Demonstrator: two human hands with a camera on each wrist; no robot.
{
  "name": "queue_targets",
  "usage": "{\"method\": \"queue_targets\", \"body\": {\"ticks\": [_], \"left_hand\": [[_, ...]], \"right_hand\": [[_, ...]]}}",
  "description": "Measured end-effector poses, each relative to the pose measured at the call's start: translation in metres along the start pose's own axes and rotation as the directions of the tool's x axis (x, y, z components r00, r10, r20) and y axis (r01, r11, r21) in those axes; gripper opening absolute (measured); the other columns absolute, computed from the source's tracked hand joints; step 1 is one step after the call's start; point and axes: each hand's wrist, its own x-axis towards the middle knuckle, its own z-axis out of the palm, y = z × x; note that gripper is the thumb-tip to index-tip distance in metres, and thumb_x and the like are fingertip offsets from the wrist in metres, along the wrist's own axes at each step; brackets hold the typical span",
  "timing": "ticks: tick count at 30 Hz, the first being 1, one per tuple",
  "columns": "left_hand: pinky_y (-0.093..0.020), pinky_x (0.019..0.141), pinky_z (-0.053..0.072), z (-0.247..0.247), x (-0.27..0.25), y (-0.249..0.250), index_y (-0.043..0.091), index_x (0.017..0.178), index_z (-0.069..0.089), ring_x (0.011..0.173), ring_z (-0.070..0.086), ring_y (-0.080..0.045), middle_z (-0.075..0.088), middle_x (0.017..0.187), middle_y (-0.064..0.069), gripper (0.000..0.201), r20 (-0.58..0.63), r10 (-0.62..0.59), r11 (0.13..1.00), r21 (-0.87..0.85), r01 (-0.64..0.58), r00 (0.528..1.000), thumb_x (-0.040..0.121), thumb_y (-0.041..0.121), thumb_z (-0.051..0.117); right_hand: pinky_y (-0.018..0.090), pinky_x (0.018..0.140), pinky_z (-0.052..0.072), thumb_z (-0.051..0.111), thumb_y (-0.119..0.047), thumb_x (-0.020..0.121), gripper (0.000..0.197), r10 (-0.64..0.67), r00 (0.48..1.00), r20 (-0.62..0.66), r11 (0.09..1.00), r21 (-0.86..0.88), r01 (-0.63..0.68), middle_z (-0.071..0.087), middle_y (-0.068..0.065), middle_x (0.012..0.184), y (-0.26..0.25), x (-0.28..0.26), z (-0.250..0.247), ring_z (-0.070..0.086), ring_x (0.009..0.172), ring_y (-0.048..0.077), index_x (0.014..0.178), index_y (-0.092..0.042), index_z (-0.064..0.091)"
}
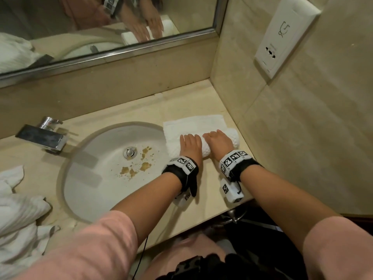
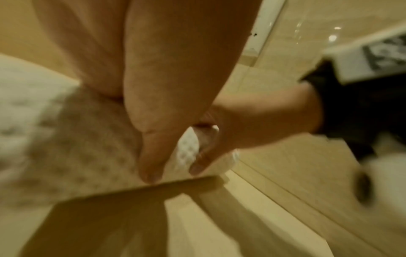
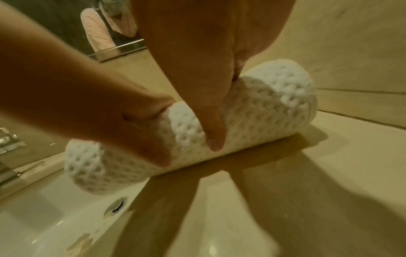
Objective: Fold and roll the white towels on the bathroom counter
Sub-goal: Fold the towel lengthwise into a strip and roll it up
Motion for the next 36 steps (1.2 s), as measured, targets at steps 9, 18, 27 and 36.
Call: {"method": "queue_targets", "body": {"ticks": [9,18,27,36], "left_hand": [[-0.045,0.11,0.024,0.001,0.002,0.001,-0.002,0.133,0.029,0.118,0.04,-0.036,0.041,0.127,-0.019,0.058,-0.053,-0.024,0.997,-0.073,0.02,0.998,0.075,0.001,0.035],[-0.036,0.099,0.032,-0.016,0.034,-0.024,0.006,0.133,0.033,0.119,0.043,-0.029,0.041,0.13,-0.012,0.075,0.088,0.061,0.984,-0.174,-0.045,0.994,0.079,0.043,0.07],[-0.042,0.096,0.042,-0.032,0.059,-0.041,0.006,0.13,0.035,0.119,0.047,-0.033,0.043,0.128,-0.014,0.083,0.231,0.138,0.965,-0.249,-0.078,0.963,0.071,0.047,0.076],[-0.034,0.1,0.033,-0.021,0.054,-0.033,0.003,0.137,0.029,0.121,0.037,-0.029,0.033,0.134,-0.012,0.084,0.037,0.09,0.976,-0.203,-0.08,0.995,0.076,0.039,0.073]], "right_hand": [[0.028,0.076,0.045,0.062,-0.013,0.086,0.036,0.035,0.953,0.302,0.989,-0.146,0.01,0.062,0.006,0.114,0.003,0.03,-0.036,0.059,0.106,0.023,0.122,-0.013,0.056],[0.028,0.088,0.042,0.076,-0.025,0.076,0.058,-0.005,0.969,0.249,1.0,0.031,-0.003,0.061,0.006,0.118,0.009,0.036,-0.04,0.057,0.11,0.024,0.126,-0.013,0.049],[0.032,0.084,0.047,0.083,-0.001,0.048,0.06,0.036,0.972,-0.23,0.987,0.161,0.002,0.066,0.006,0.096,0.013,0.017,0.008,0.06,0.089,0.024,0.104,-0.011,0.064],[0.029,0.078,0.049,0.081,-0.021,0.065,0.051,0.002,0.978,0.209,1.0,0.029,-0.008,0.068,0.001,0.102,0.017,0.048,-0.052,0.063,0.097,0.023,0.112,-0.022,0.061]]}}
